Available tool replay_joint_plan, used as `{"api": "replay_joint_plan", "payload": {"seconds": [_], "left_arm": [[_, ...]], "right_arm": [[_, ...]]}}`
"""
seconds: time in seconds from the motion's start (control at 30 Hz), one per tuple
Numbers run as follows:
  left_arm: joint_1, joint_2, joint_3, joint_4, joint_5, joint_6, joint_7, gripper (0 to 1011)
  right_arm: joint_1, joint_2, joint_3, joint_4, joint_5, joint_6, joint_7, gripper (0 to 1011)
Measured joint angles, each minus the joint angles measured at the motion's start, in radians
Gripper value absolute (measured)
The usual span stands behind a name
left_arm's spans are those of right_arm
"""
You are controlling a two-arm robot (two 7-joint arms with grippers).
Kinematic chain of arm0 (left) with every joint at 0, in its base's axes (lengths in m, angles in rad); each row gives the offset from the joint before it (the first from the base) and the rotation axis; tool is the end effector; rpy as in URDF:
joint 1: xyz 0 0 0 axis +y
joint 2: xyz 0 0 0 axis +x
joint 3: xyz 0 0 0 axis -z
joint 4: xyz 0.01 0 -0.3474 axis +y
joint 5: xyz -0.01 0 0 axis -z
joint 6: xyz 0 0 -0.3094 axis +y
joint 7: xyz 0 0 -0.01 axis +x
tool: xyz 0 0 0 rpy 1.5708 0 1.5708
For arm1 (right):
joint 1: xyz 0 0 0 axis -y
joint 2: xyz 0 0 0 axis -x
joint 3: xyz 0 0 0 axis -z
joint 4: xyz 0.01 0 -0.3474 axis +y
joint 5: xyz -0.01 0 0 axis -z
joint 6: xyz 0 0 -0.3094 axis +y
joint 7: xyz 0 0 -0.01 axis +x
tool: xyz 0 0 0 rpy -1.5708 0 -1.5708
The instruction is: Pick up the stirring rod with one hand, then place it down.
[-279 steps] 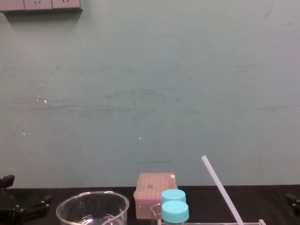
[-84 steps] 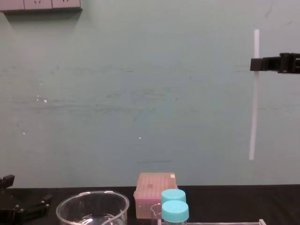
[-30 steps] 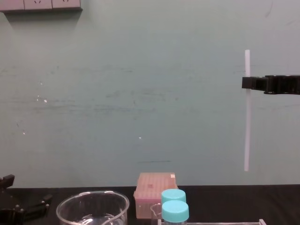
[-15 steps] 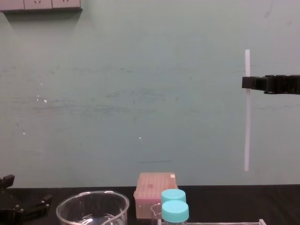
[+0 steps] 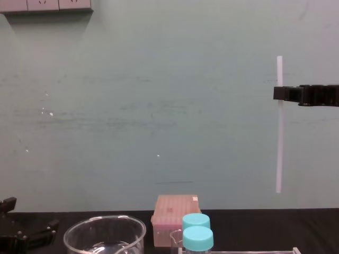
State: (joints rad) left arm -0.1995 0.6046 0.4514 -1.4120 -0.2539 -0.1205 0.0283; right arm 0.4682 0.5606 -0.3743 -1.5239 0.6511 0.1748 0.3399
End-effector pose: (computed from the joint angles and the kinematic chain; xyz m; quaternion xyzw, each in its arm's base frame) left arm 0.3680 0.1151 -0.3487 0.1415 -0.1324 0.5799 0.7913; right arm 0.4443 -0.0962 -0.2021 0.0065 -0.0198 -0.4524 0.8915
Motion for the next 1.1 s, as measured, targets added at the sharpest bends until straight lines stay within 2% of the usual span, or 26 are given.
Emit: {"api": "replay_joint_plan", "payload": {"seconds": [0.97, 1.1], "left_arm": [[0.000, 0.000, 0.000, 0.000, 0.000, 0.000, 0.000, 1005], [0.000, 0.000, 0.000, 0.000, 0.000, 0.000, 0.000, 1005]], "right_arm": [[0.000, 0.000, 0.000, 0.000, 0.000, 0.000, 0.000, 67], [-0.002, -0.011, 0.018, -0.004, 0.018, -0.010, 0.039, 68]]}}
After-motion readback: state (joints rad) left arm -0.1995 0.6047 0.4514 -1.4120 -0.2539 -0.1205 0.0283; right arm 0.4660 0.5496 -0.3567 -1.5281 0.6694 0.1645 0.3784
